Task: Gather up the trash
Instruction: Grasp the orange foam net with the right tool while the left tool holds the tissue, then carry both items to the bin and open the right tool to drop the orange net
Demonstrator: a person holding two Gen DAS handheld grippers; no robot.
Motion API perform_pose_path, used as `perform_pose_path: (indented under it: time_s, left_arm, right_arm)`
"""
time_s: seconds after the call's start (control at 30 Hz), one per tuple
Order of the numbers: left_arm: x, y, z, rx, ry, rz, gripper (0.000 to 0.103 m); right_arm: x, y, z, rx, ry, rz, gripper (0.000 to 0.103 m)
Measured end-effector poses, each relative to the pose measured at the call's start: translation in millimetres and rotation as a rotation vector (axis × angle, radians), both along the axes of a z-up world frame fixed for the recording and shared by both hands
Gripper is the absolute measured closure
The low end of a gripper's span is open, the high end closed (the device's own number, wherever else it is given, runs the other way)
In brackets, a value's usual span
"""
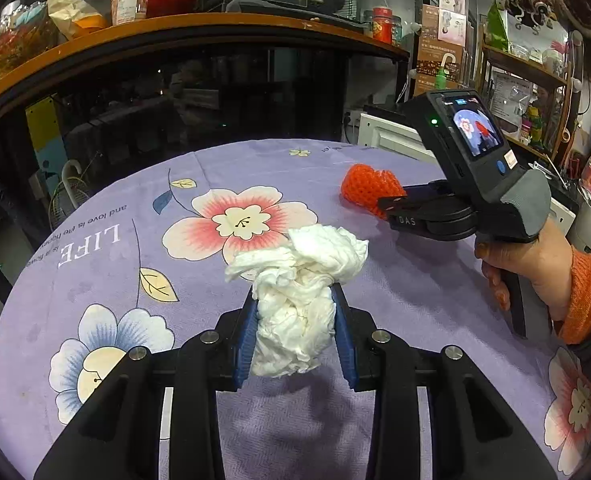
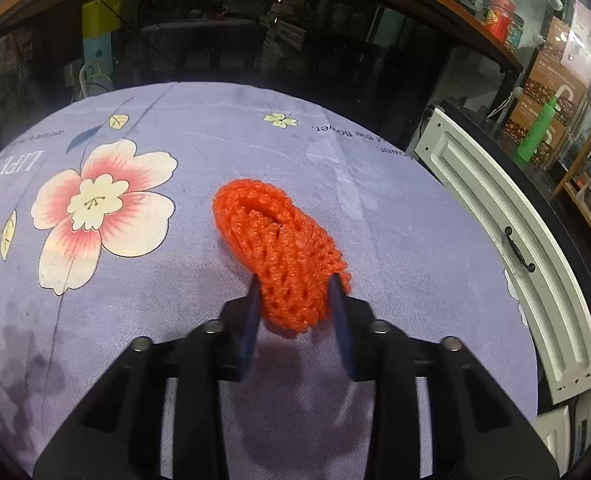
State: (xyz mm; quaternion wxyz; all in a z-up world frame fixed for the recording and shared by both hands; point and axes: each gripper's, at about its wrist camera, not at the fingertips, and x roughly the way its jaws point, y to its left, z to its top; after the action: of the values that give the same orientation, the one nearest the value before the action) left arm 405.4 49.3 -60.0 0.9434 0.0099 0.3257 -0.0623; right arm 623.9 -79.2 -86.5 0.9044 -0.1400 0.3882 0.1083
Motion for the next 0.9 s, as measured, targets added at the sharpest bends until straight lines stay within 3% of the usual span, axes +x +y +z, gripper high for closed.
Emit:
perform_pose_path:
  time_s: [0.2, 0.43, 0.9]
  left_arm:
    - [3, 3, -4, -0.011, 0.006, 0.007, 0.069]
    - [-7, -2, 3, 0.016, 0.010, 0.021, 0.069]
    - [-114, -52, 40, 0.024, -0.045, -0.055, 0.068]
  right_arm:
    - [-31, -6, 14, 0.058, -0.003, 0.021, 0.082]
    - [-96, -24, 36, 0.107, -0.028, 0.062, 0.082]
    - [-246, -96, 61, 0.228, -0.050, 0.033, 0.082]
